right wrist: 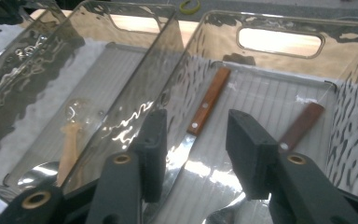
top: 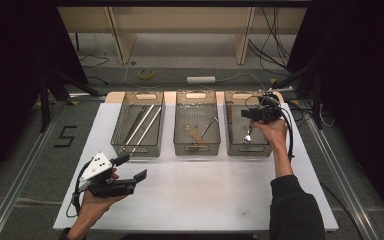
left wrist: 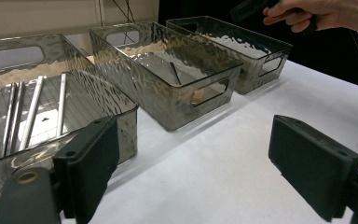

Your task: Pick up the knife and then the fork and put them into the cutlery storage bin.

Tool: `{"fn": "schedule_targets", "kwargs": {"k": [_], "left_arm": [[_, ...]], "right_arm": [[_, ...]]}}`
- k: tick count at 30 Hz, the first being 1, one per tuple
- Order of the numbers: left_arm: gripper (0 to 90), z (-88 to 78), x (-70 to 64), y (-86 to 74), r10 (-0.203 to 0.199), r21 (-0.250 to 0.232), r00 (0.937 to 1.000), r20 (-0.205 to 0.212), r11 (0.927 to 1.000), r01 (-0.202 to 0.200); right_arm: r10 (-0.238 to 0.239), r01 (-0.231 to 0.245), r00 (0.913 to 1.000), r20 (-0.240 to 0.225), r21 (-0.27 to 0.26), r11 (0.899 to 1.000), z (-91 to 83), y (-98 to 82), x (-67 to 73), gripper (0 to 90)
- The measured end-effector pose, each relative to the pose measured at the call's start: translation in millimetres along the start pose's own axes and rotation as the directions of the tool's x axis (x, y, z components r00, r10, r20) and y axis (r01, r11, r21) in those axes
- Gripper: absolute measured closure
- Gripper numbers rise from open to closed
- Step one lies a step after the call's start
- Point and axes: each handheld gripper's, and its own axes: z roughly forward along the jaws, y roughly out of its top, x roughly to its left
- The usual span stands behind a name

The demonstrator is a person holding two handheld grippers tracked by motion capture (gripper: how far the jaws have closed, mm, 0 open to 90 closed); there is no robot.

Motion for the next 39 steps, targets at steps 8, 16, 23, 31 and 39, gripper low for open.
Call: {"fn": "schedule_targets", "kwargs": {"k": [8, 16, 23, 31, 39], "left_arm": [[16.1, 0.4, -0.1, -0.2, -0.002, 0.003, 1.0000, 0.002, 1.0000, 0.002], [16.1, 1.0, 0.0, -0.4, -0.009, 0.002, 0.9999, 0.007, 1.0000, 0.009], [16.1, 1.0, 0.9, -0.6, -0.015, 0.004, 0.9999, 0.008, 0.9999, 0.015], [16.1, 1.9, 1.7, -1.0, -0.022, 0.010, 0.9997, 0.011, 0.9997, 0.022], [16.0, 4.1, 3.2, -1.4, -0.035, 0.012, 0.9993, 0.014, 0.9993, 0.035]], "right_arm": [[-0.039, 0.036, 0.9975, -0.059, -0.044, 0.998, -10.1, -2.6, 13.9, 49.4], [-0.088, 0.080, 0.9908, -0.103, -0.087, 0.993, -22.0, -11.8, 35.3, 42.7], [-0.130, 0.116, 0.9842, -0.121, -0.111, 0.987, -32.5, -21.5, 52.1, 38.8], [-0.175, 0.154, 0.9741, -0.143, -0.150, 0.977, -45.4, -38.9, 69.0, 36.7], [-0.201, 0.167, 0.9615, -0.187, -0.182, 0.969, -52.3, -57.9, 83.1, 35.0]]}}
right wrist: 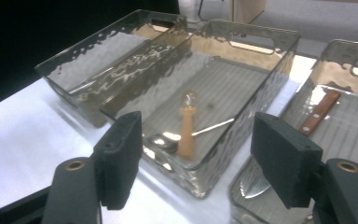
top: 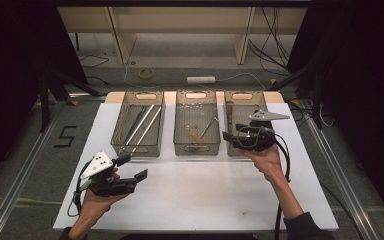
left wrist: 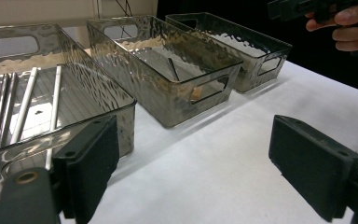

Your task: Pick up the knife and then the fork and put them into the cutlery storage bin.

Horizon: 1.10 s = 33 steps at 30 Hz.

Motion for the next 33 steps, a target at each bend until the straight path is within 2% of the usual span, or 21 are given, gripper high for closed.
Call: {"fn": "schedule_targets", "kwargs": {"k": [5, 16, 23, 33], "left_arm": [[15.9, -0.8, -0.2, -0.5, 0.002, 0.005, 1.0000, 0.004, 1.0000, -0.002], [15.8, 4.4, -2.5, 1.1, -0.002, 0.015, 0.9998, 0.019, 0.9999, 0.002], [15.7, 3.7, -5.0, 0.6, 0.008, 0.019, 0.9996, 0.027, 0.9998, -0.008], [15.7, 0.4, -3.0, -0.1, -0.006, 0.014, 0.9997, 0.024, 0.9999, 0.006]], "right_arm": [[-0.005, 0.003, 0.9990, -0.044, -0.026, 1.000, -1.8, -6.4, 10.5, 33.6], [-0.026, 0.020, 0.9952, -0.094, -0.067, 0.998, -10.6, -21.5, 26.7, 31.6], [-0.037, 0.029, 0.9937, -0.106, -0.078, 0.996, -16.0, -30.7, 33.2, 31.6], [-0.045, 0.036, 0.9924, -0.114, -0.084, 0.996, -17.6, -42.3, 37.5, 31.0]]}}
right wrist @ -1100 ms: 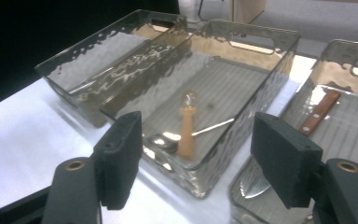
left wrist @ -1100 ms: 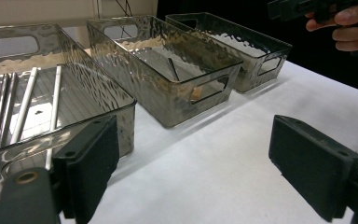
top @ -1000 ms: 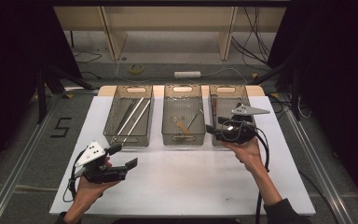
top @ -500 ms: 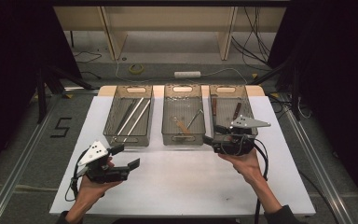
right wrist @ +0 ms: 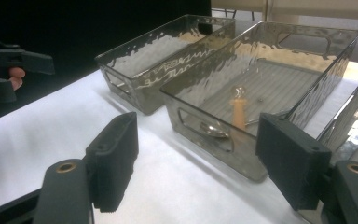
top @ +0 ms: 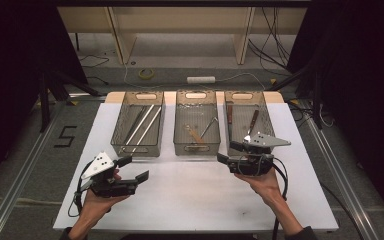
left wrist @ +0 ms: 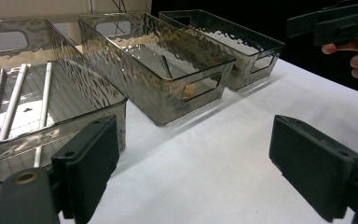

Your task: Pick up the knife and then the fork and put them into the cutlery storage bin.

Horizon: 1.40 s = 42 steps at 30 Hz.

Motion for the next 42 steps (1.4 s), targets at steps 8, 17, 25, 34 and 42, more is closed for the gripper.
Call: {"fn": "schedule_targets", "kwargs": {"k": [8, 17, 25, 34, 42], "left_arm": [[15.7, -1.9, -1.1, -0.7, -0.003, 0.008, 1.0000, 0.001, 1.0000, 0.003], [15.7, -2.3, -0.6, -1.2, -0.009, 0.009, 0.9999, 0.005, 0.9999, 0.009], [15.7, -2.8, -1.1, -1.2, -0.007, 0.010, 1.0000, 0.006, 0.9999, 0.007], [15.7, -3.6, -2.2, -1.5, -0.005, 0.012, 0.9999, 0.012, 0.9999, 0.005], [15.7, -3.7, -2.9, -1.8, -0.010, 0.012, 0.9998, 0.019, 0.9999, 0.010]], "right_arm": [[-0.011, 0.011, 0.9999, -0.009, -0.014, 1.000, -5.7, -5.7, 5.3, 30.1], [-0.027, 0.027, 0.9995, -0.018, -0.006, 1.000, -8.7, -16.7, 12.1, 28.4], [-0.032, 0.032, 0.9994, -0.013, -0.007, 0.999, -13.9, -25.7, 15.3, 28.1], [-0.036, 0.036, 0.9993, 0.005, -0.016, 0.999, -22.7, -38.7, 16.8, 28.1], [-0.041, 0.042, 0.9989, 0.024, -0.011, 0.999, -29.4, -48.6, 19.1, 27.5]]}}
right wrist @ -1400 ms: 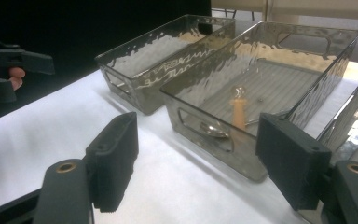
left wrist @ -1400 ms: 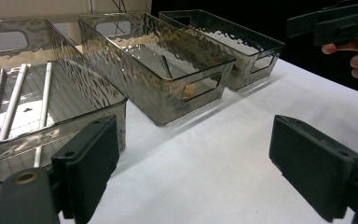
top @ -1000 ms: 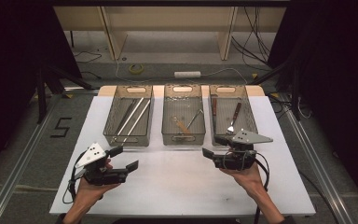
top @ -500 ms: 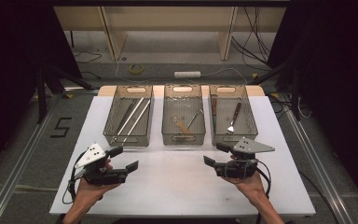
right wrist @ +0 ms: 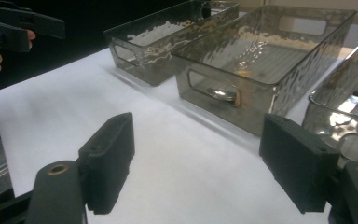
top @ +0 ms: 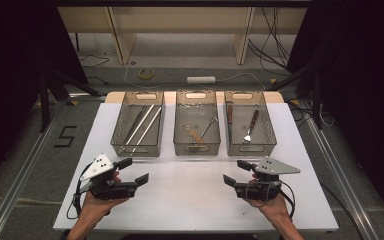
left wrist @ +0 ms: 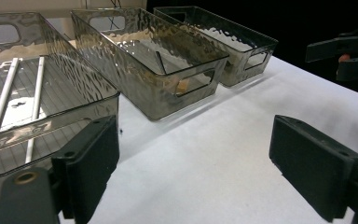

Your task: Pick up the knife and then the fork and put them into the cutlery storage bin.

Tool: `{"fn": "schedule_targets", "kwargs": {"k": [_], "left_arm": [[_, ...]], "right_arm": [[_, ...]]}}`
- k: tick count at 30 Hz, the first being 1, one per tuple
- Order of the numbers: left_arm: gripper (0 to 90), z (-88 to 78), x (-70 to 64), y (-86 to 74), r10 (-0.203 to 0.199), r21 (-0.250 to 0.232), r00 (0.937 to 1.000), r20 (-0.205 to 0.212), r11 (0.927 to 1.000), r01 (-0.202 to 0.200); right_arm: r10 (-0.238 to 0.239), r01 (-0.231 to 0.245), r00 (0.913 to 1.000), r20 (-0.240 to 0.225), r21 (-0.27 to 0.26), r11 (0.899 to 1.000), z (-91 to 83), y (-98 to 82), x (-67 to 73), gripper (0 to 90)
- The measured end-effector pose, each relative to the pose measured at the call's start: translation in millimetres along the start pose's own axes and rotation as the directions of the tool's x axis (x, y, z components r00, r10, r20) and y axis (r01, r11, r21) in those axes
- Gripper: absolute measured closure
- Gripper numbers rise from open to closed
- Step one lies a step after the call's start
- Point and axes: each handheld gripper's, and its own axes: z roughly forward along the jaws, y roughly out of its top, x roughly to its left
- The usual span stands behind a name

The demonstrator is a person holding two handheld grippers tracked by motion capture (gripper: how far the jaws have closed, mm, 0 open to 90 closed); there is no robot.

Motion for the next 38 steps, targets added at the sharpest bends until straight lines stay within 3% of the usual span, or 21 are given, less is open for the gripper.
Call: {"fn": "schedule_targets", "kwargs": {"k": [8, 38], "left_arm": [[15.7, -1.1, -0.5, -1.3, -0.005, 0.002, 1.0000, 0.006, 1.0000, 0.005], [15.7, -0.6, -1.0, -1.3, 0.002, 0.010, 1.0000, 0.008, 0.9999, -0.002]], "right_arm": [[0.026, -0.026, 0.9993, 0.025, -0.018, 1.000, -8.5, -5.5, -1.4, 27.4], [0.024, -0.024, 0.9992, 0.033, 0.011, 1.000, -9.4, -7.5, -2.2, 22.8]]}}
